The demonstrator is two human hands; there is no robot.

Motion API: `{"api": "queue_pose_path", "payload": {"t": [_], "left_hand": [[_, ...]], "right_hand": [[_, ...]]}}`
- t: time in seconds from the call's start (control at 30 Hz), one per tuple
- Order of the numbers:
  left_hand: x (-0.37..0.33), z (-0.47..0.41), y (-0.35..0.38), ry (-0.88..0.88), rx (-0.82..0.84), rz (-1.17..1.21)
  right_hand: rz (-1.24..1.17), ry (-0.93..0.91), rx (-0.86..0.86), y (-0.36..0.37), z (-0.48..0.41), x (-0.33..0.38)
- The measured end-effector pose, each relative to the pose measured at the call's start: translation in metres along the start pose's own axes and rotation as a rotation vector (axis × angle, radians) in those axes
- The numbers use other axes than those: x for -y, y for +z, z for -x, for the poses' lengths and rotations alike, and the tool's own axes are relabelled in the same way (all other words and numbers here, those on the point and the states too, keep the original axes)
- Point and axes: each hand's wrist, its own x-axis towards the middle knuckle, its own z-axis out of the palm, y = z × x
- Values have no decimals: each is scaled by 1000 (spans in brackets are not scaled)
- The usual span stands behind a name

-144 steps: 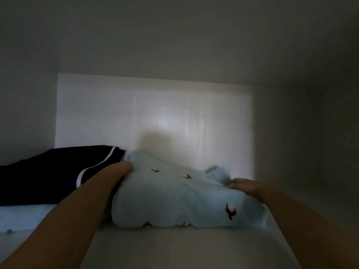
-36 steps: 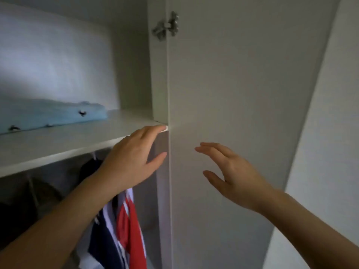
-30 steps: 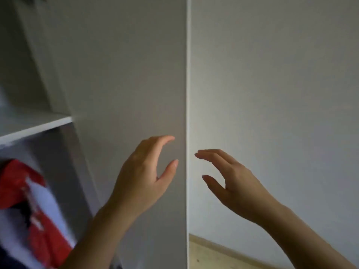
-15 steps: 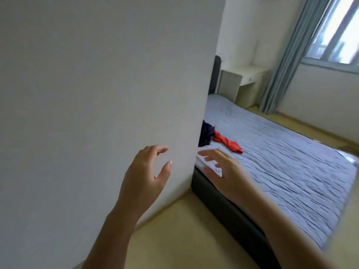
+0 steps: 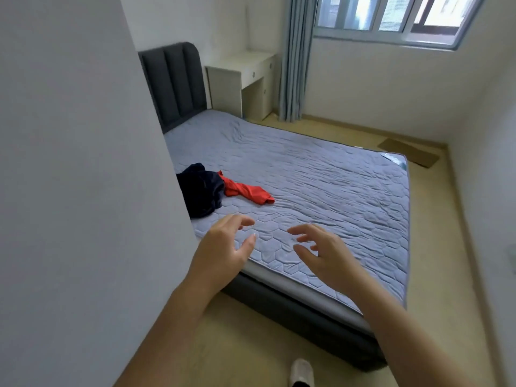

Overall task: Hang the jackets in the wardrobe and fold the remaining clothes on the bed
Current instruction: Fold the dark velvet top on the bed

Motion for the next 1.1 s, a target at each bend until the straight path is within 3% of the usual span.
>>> {"api": "queue_pose_path", "payload": {"t": [0.13, 0.47, 0.6, 0.7, 0.93, 1.1], "left_hand": [[31, -74, 52, -71, 26, -6], [170, -252, 164, -723, 105, 222], [257, -311, 194, -840, 282, -4], [316, -355, 203, -798, 400, -216], [475, -437, 229, -819, 361, -547], [592, -450, 264, -855, 385, -702]], "right_hand": [[-2, 31, 49, -9, -84, -59], [139, 104, 426, 40, -321, -176], [180, 173, 507, 86, -398, -221], [280, 216, 550, 116, -443, -256], [311, 342, 557, 223, -534, -345], [283, 412, 595, 331, -557, -404]]}}
